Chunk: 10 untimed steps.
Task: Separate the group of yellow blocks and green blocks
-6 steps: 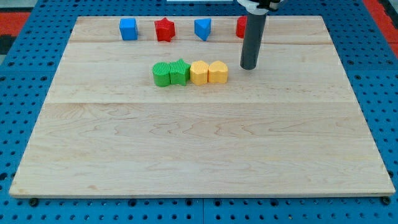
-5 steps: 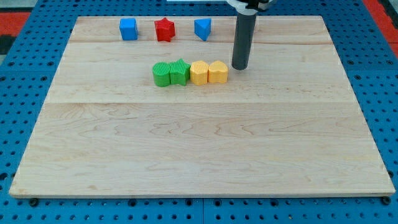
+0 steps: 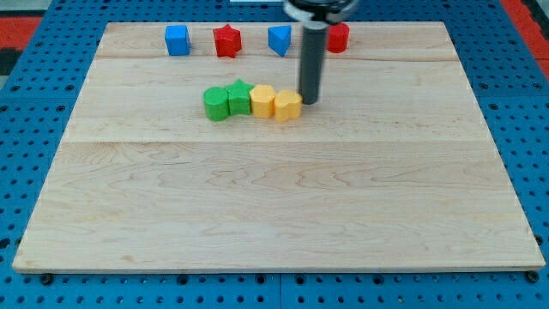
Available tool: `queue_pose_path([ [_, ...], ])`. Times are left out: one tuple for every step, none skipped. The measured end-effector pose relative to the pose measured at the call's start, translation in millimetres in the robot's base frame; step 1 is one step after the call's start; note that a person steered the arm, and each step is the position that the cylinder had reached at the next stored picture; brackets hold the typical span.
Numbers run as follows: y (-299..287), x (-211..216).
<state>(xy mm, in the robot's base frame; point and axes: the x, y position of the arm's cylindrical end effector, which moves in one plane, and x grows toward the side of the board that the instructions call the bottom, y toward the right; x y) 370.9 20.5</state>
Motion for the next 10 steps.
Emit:
queue_pose_path([
  [-55.6, 6.0],
  [-88.8, -4.5],
  [-90.2, -42.3],
  [-147.4, -41.2],
  [-194.2, -40.4],
  [-214.7, -42.6],
  [-245.7, -37.4],
  [-271.3, -25.3],
  [-249.4, -18.3],
  [-206.9, -19.1],
])
